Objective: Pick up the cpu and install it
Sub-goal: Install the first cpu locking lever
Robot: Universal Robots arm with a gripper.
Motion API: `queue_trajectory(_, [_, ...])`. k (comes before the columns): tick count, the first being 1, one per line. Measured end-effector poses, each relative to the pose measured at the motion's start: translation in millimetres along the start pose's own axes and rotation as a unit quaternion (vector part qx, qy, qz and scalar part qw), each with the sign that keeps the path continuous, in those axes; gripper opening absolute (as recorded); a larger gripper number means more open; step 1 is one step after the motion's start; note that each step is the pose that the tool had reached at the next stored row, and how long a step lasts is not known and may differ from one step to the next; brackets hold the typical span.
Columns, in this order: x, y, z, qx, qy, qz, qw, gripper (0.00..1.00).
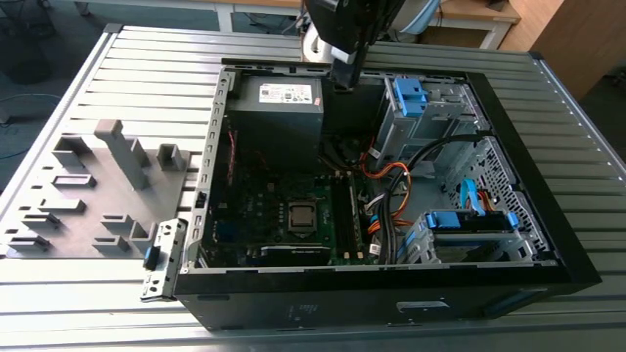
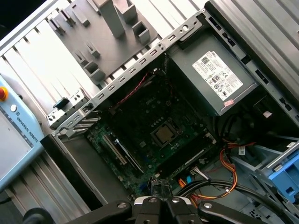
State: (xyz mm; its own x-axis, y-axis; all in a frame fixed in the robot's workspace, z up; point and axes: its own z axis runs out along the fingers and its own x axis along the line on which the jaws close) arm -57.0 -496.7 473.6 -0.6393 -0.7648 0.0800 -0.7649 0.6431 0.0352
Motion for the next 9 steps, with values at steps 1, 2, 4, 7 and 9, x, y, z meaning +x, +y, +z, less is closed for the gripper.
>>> queue_trajectory(1, [-0.1, -0.1, 1.8, 0.0001, -0.0001, 0.000, 1.00000, 0.11])
queue_trajectory(2, [-0.3, -0.1, 3.6, 0.0002, -0.0002, 0.000, 1.00000, 0.11])
queue_trajectory(4, [-0.5, -0.2, 7.3, 0.0003, -0.0003, 0.000, 1.00000, 0.11])
queue_trajectory(7, [-1.0, -0.4, 12.6, 0.0005, -0.0004, 0.000, 1.00000, 0.11])
queue_trajectory(9, [-1.2, -0.5, 16.3, 0.0005, -0.0005, 0.000, 1.00000, 0.11])
